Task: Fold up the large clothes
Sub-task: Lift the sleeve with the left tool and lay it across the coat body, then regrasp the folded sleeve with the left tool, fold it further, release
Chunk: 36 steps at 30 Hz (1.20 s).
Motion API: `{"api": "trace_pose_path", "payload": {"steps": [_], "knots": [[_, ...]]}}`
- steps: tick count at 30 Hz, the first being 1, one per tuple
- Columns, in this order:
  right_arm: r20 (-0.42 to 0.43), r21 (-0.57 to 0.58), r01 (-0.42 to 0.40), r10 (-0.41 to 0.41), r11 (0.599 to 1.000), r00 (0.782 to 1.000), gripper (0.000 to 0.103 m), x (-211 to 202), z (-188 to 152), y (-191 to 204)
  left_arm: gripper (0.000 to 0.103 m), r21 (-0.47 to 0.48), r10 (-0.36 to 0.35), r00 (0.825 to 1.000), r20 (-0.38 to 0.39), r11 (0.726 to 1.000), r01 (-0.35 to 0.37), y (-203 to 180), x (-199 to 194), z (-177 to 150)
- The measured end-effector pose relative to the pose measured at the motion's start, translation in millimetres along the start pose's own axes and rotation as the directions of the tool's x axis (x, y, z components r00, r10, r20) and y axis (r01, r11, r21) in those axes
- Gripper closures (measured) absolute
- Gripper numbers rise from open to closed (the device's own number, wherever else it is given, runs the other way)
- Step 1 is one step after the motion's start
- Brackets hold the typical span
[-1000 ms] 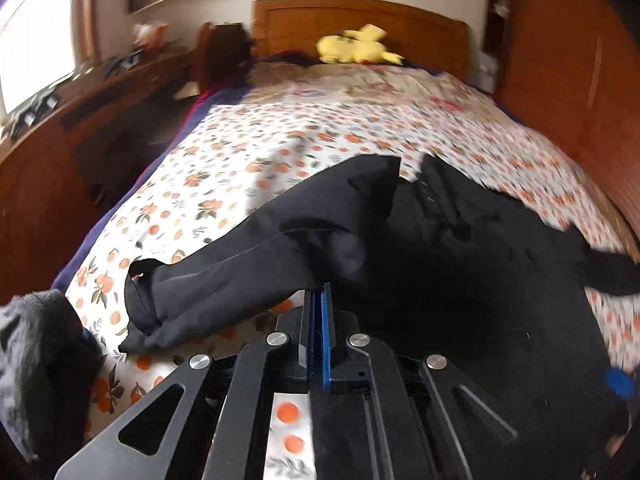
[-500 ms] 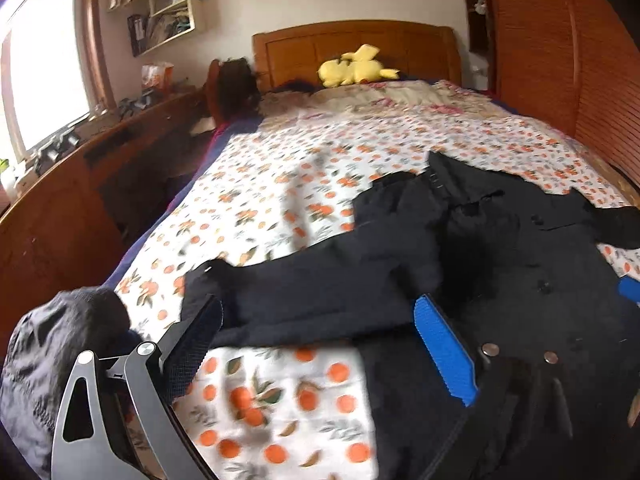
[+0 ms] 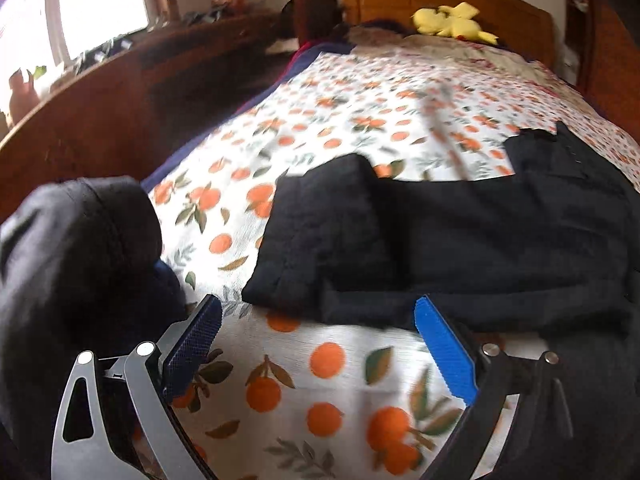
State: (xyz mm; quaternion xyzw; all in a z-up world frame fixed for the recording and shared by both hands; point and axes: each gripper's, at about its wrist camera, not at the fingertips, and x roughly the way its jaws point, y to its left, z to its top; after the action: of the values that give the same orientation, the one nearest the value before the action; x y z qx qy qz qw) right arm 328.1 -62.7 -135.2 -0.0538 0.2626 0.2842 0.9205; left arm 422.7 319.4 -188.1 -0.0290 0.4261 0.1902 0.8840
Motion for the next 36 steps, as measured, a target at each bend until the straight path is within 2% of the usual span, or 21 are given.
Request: {"api": "trace_pose_path", "payload": {"steps": [6, 8, 10, 11, 12, 13, 18, 22, 26, 30, 36], "knots": [[-0.004, 0.000, 0.000, 0.000, 1.000, 1.000, 0.007, 1.1, -1.4, 0.5, 0.005, -0.044, -0.030, 0.999, -0.038, 0.999, 0.028, 8.5, 17.2, 2.1], [0.003, -0.011, 0.003, -0.003, 1.000, 1.000, 0.007, -1.5, -1.3, 2.7, 0.017, -0.045, -0.060, 0.996, -0.064, 0.997, 0.058, 7.4, 21.9, 4.0], [0.008, -0.017, 0.004, -0.004, 1.000, 1.000, 0.007, -3.0, -0.1, 3.7, 0.039, -0.057, -0.076, 0.994, -0.081, 0.996, 0.072, 5.8, 25.4, 5.7], [0.010, -0.017, 0.002, -0.002, 1.000, 1.000, 0.007, -3.7, 0.1, 4.5, 0.048, -0.059, -0.063, 0.995, -0.077, 0.997, 0.058, 4.6, 25.9, 7.0], [0.013, -0.017, 0.001, -0.001, 1.000, 1.000, 0.007, -4.3, -0.3, 4.7, 0.079, -0.052, -0.050, 0.996, -0.075, 0.998, 0.046, 3.8, 26.1, 8.3], [0.013, -0.019, 0.001, -0.001, 1.000, 1.000, 0.007, -4.8, -0.6, 5.2, 0.093, -0.045, -0.044, 0.995, -0.085, 0.998, 0.040, 2.7, 27.6, 8.8], [0.019, -0.029, 0.004, -0.004, 1.000, 1.000, 0.007, -11.2, 0.6, 7.3, 0.097, -0.039, -0.082, 0.995, -0.064, 0.996, 0.080, -2.2, 5.4, 9.8], [0.049, -0.032, 0.005, -0.003, 0.999, 0.999, 0.007, -28.2, 5.2, 10.0, 0.097, 0.032, -0.064, 0.998, 0.015, 0.997, 0.064, -20.1, -43.7, 14.1], [0.074, -0.032, 0.021, -0.019, 0.999, 0.997, 0.007, -47.7, 6.1, 7.7, 0.097, 0.089, -0.085, 0.992, 0.088, 0.993, 0.077, -48.1, -99.4, 18.2], [0.081, -0.004, 0.033, -0.032, 0.999, 0.996, 0.007, -62.7, 3.1, -1.8, 0.097, 0.148, -0.121, 0.978, 0.173, 0.984, 0.095, -85.8, -162.1, 13.6], [0.098, 0.025, 0.065, -0.068, 0.998, 0.993, 0.007, -85.8, -3.0, -16.1, 0.097, 0.232, -0.191, 0.952, 0.241, 0.963, 0.134, -138.8, -225.9, -3.8]]}}
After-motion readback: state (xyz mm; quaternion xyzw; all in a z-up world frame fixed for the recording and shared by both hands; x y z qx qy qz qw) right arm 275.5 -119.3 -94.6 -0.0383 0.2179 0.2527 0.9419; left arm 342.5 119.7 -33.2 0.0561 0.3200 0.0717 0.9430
